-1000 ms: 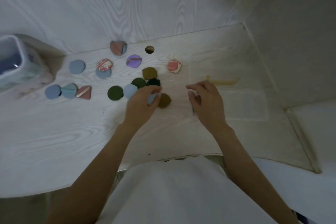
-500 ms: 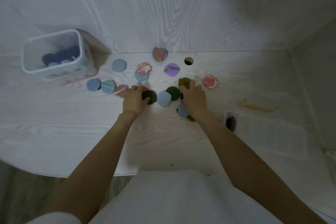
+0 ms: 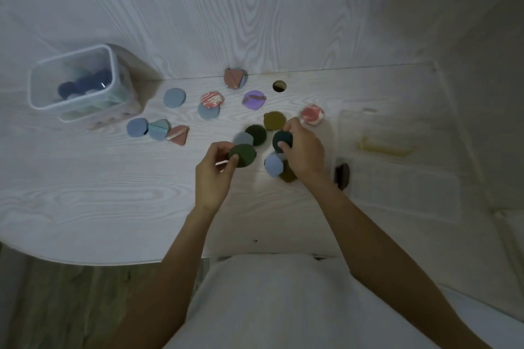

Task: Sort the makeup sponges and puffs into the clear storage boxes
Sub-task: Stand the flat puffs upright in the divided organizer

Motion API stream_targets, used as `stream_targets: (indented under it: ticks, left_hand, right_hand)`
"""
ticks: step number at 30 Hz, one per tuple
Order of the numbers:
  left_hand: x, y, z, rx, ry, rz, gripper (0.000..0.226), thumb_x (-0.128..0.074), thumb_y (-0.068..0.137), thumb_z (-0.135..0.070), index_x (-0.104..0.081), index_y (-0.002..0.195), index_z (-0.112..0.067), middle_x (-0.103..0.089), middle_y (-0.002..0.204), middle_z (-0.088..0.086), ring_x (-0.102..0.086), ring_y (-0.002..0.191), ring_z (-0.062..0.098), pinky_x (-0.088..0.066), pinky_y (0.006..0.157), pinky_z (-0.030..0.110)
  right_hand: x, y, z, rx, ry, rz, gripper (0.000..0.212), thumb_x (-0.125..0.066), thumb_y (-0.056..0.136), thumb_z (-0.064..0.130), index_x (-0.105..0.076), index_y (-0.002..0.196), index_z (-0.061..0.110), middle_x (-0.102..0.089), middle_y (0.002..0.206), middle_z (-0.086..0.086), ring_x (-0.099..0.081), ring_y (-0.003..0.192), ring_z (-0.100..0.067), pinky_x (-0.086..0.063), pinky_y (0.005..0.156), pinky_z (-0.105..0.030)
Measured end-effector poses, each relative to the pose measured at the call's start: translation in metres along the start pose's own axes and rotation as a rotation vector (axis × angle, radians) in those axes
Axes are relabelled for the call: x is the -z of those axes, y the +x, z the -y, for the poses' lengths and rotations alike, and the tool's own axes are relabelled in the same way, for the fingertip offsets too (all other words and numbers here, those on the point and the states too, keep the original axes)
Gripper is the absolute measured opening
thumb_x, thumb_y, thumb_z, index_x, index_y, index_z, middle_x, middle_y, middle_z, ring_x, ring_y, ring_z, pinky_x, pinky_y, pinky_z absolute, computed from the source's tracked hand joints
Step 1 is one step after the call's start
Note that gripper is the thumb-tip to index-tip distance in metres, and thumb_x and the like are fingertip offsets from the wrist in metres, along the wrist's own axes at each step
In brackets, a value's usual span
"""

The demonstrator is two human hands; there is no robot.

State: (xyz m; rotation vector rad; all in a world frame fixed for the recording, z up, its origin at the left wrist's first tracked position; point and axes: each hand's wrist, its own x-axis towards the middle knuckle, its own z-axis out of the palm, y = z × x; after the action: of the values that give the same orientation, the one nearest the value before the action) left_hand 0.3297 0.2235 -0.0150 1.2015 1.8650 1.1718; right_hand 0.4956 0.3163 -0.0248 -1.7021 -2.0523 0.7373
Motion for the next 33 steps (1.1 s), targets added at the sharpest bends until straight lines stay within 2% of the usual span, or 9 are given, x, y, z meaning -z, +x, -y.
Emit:
stream_targets:
  ticks: [4, 12, 17, 20, 22, 24, 26, 30, 33]
  left_hand:
    - [-0.032, 0.000, -0.033, -0.200, -0.004, 0.186, 0.018, -0.058, 0.089, -0.001, -0.058, 0.100, -0.015, -0.062, 0.100, -0.004, -0.059, 0.092, 0.002, -0.050, 0.078, 0.016]
    - [-0.145, 0.007, -0.082, -0.950, 0.338, 0.657, 0.022, -0.046, 0.087, -0.013, -0.068, 0.092, -0.011, -0.065, 0.097, 0.007, -0.059, 0.086, 0.022, -0.050, 0.072, 0.029]
    - [-0.167, 0.015, -0.079, -0.995, 0.574, 0.835, 0.020, -0.054, 0.085, -0.004, -0.071, 0.088, -0.013, -0.068, 0.098, 0.005, -0.061, 0.087, 0.025, -0.041, 0.071, 0.023]
    - [-0.173, 0.014, -0.078, -0.965, 0.675, 0.944, 0.019, -0.058, 0.082, 0.001, -0.072, 0.089, -0.010, -0.069, 0.098, 0.008, -0.063, 0.082, 0.026, -0.041, 0.071, 0.025]
    - [-0.172, 0.014, -0.077, -1.032, 0.751, 1.006, 0.018, -0.059, 0.078, 0.000, -0.071, 0.088, -0.010, -0.070, 0.095, 0.006, -0.065, 0.081, 0.026, -0.044, 0.079, 0.032]
    - [-0.168, 0.013, -0.076, -1.099, 0.853, 1.002, 0.018, -0.057, 0.082, -0.010, -0.070, 0.094, -0.015, -0.068, 0.104, 0.002, -0.063, 0.097, 0.022, -0.038, 0.096, 0.037]
    - [-0.164, 0.015, -0.072, -1.171, 0.836, 0.938, 0.020, -0.055, 0.083, -0.019, -0.072, 0.094, -0.020, -0.067, 0.108, 0.000, -0.059, 0.108, 0.022, -0.036, 0.101, 0.041]
    - [-0.158, 0.016, -0.063, -1.213, 0.746, 0.858, 0.036, -0.040, 0.082, -0.033, -0.074, 0.088, -0.024, -0.067, 0.100, -0.002, -0.060, 0.101, 0.023, -0.042, 0.094, 0.041]
    - [-0.158, 0.014, -0.052, -1.199, 0.728, 0.782, 0.033, -0.040, 0.085, -0.032, -0.071, 0.095, -0.021, -0.068, 0.101, 0.000, -0.060, 0.103, 0.021, -0.034, 0.098, 0.038]
  right_hand:
    - [0.051, -0.038, -0.024, -0.061, 0.202, -0.236, 0.027, -0.063, 0.085, 0.014, -0.054, 0.111, 0.014, -0.064, 0.093, -0.002, -0.058, 0.078, -0.016, -0.042, 0.065, -0.024]
    - [0.117, -0.102, -0.106, -0.437, 0.350, -0.458, 0.024, -0.062, 0.088, 0.009, -0.056, 0.111, 0.008, -0.067, 0.101, -0.010, -0.060, 0.078, -0.013, -0.046, 0.066, -0.009]
    - [0.117, -0.118, -0.121, -0.495, 0.431, -0.478, 0.022, -0.061, 0.088, 0.007, -0.058, 0.109, 0.009, -0.063, 0.095, -0.002, -0.063, 0.083, -0.019, -0.056, 0.079, -0.039]
    - [0.115, -0.121, -0.121, -0.460, 0.436, -0.477, 0.021, -0.063, 0.086, 0.007, -0.059, 0.107, 0.009, -0.061, 0.093, 0.001, -0.064, 0.083, -0.019, -0.057, 0.076, -0.040]
    - [0.113, -0.120, -0.119, -0.443, 0.422, -0.474, 0.021, -0.065, 0.085, 0.009, -0.060, 0.106, 0.010, -0.062, 0.089, 0.002, -0.062, 0.077, -0.013, -0.057, 0.074, -0.029]
    - [0.111, -0.118, -0.113, -0.428, 0.386, -0.461, 0.022, -0.067, 0.084, 0.012, -0.060, 0.105, 0.011, -0.061, 0.083, 0.004, -0.058, 0.070, -0.002, -0.050, 0.067, -0.011]
    - [0.106, -0.117, -0.106, -0.399, 0.363, -0.453, 0.021, -0.069, 0.083, 0.013, -0.061, 0.102, 0.012, -0.060, 0.079, 0.006, -0.055, 0.067, 0.003, -0.044, 0.063, -0.004]
    - [0.087, -0.115, -0.092, -0.317, 0.203, -0.461, 0.018, -0.071, 0.081, 0.019, -0.061, 0.095, 0.013, -0.063, 0.081, 0.005, -0.054, 0.068, -0.006, -0.042, 0.062, -0.016]
    - [0.073, -0.112, -0.087, -0.270, -0.038, -0.493, 0.016, -0.074, 0.077, 0.019, -0.061, 0.085, 0.013, -0.065, 0.076, 0.002, -0.055, 0.069, -0.015, -0.037, 0.055, -0.022]
